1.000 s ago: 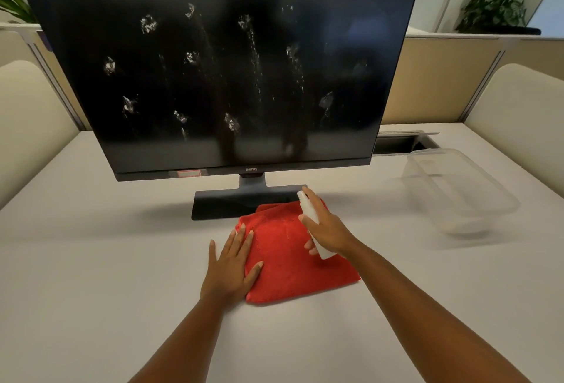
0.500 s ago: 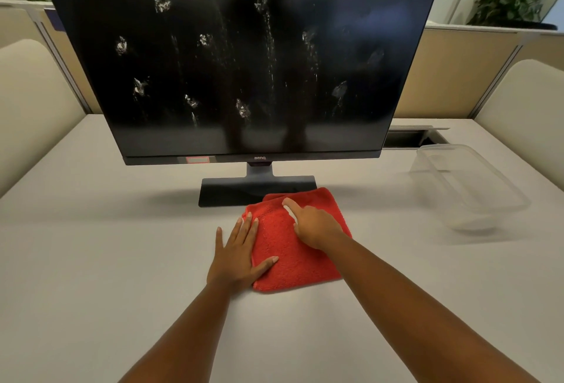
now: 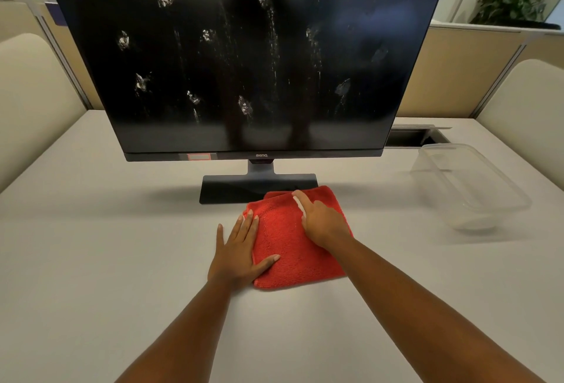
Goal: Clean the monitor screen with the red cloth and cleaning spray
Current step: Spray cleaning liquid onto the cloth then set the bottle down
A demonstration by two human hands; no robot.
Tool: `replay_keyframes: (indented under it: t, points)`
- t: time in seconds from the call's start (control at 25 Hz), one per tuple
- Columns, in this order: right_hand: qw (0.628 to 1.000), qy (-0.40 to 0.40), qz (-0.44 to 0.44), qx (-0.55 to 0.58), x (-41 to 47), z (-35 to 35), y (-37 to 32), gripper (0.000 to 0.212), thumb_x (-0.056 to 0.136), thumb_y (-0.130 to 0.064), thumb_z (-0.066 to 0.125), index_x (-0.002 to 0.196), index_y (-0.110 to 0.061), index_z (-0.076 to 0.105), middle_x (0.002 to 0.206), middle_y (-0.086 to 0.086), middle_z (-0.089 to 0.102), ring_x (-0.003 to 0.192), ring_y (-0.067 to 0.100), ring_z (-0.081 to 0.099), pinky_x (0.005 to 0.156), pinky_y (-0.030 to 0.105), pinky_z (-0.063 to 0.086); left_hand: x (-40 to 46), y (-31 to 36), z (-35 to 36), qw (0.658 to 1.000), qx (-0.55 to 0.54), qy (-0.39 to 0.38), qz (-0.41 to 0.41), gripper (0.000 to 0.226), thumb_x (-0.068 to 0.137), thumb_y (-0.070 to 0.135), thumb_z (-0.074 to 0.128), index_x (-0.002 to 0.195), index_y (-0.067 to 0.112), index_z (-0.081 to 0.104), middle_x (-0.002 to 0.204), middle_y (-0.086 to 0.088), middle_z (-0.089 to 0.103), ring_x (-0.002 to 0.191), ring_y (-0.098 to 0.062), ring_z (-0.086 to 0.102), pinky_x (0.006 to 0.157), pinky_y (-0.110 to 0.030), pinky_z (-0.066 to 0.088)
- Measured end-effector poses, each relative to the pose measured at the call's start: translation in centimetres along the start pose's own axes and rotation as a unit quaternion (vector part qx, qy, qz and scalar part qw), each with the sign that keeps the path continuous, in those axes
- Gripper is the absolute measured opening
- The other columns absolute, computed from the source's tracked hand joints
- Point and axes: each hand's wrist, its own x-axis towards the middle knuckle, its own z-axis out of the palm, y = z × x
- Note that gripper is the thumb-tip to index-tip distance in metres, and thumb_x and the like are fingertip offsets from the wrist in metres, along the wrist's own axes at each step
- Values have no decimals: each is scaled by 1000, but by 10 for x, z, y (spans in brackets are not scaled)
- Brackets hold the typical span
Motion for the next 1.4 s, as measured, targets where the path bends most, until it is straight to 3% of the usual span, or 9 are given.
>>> replay_keyframes:
  t: [0.28, 0.56, 0.84, 1.12, 1.24, 1.4]
  points:
    - [996, 14, 92, -6, -4, -18, 39, 55, 95, -14, 32, 143, -34, 14, 109, 16, 57, 89, 28, 59, 76, 39, 50, 1, -2, 3, 1000, -1, 8, 7, 111, 53, 90, -9, 142, 24, -12, 155, 0, -10, 142, -16, -11, 108, -47, -21]
    - [998, 17, 18, 50, -21, -13, 31, 52, 95, -25, 37, 142, -33, 16, 118, 14, 57, 99, 32, 59, 85, 43, 48, 2, -2, 4, 1000, -4, 6, 7, 112, 52, 91, -8, 142, 24, -12, 155, 0, -9, 142, -17, -10, 108, -48, -20]
    - [999, -23, -12, 33, -27, 0, 14, 47, 95, -23, 38, 138, -29, 21, 107, 16, 60, 89, 31, 59, 79, 40, 50, 2, -4, 6, 1000, -8, 4, 8, 113, 52, 92, -5, 143, 25, -10, 156, 0, -8, 143, -17, -9, 108, -48, -20]
    - [990, -64, -47, 120, -41, -2, 15, 57, 93, -30, 45, 141, -37, 16, 123, 13, 58, 106, 31, 57, 88, 37, 44, 1, -3, 4, 999, -25, 7, 22, 112, 51, 93, 1, 141, 29, -13, 151, 6, -17, 140, -14, -16, 108, -49, -21]
    - [992, -75, -60, 76, -45, 4, 11, 51, 93, -30, 45, 138, -34, 22, 112, 15, 62, 97, 32, 59, 80, 37, 45, -1, -2, 1, 998, -23, -3, 50, 109, 50, 94, 5, 136, 33, -19, 146, 10, -24, 137, -12, -23, 109, -52, -18]
    - [995, -68, -60, 49, -49, 7, 11, 45, 93, -27, 41, 135, -29, 25, 96, 15, 64, 78, 25, 56, 67, 32, 42, -2, -1, -1, 998, 0, -16, 62, 116, 48, 95, 2, 141, 28, -14, 146, 11, -24, 140, -14, -18, 111, -54, -16]
